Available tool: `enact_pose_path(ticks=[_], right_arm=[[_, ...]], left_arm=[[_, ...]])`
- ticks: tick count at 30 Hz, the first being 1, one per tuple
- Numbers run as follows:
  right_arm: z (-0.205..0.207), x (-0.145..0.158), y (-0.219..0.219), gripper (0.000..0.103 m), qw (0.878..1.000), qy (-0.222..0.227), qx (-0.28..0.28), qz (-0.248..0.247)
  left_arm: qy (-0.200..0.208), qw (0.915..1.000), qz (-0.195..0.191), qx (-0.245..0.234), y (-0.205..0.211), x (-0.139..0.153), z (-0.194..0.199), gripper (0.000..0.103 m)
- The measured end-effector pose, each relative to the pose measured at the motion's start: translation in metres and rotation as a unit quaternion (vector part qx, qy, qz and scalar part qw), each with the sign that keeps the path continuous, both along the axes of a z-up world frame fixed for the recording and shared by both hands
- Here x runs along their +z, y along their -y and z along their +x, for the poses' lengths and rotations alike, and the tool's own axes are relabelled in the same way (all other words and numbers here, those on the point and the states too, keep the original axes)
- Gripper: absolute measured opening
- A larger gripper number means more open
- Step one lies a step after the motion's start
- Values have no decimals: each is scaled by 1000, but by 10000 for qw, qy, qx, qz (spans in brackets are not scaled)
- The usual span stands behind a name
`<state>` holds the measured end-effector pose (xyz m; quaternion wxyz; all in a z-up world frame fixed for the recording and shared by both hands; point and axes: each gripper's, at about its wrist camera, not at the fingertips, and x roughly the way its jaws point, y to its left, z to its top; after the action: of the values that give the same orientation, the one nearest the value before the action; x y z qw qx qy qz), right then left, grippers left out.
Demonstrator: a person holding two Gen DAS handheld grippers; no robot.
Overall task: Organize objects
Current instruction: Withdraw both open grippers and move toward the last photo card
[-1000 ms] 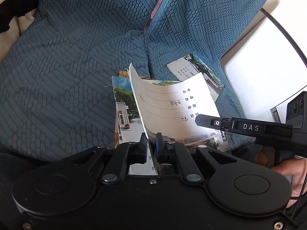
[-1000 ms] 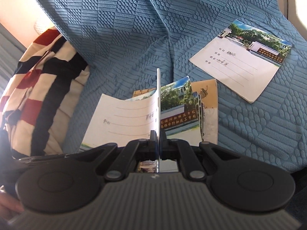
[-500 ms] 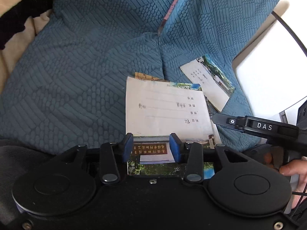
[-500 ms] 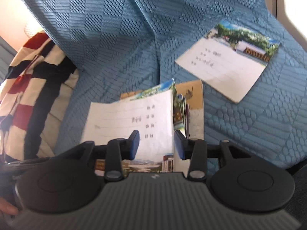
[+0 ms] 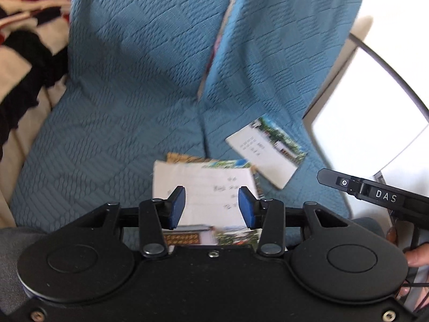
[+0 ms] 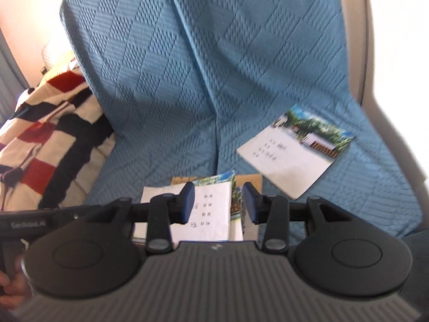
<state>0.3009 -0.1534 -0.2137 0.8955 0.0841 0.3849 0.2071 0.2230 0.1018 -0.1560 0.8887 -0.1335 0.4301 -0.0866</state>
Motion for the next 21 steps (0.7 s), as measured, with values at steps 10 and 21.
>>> enact_pose_path(ticks=[10, 21], right_arm=[[-39, 25, 39, 43, 9977, 473, -482, -108], [-58, 21, 63, 55, 9943, 594, -877, -151]], left_arm=[[333, 9988, 150, -329, 50, 23, -12, 41], [337, 9964, 238, -746, 97, 23, -18, 42]])
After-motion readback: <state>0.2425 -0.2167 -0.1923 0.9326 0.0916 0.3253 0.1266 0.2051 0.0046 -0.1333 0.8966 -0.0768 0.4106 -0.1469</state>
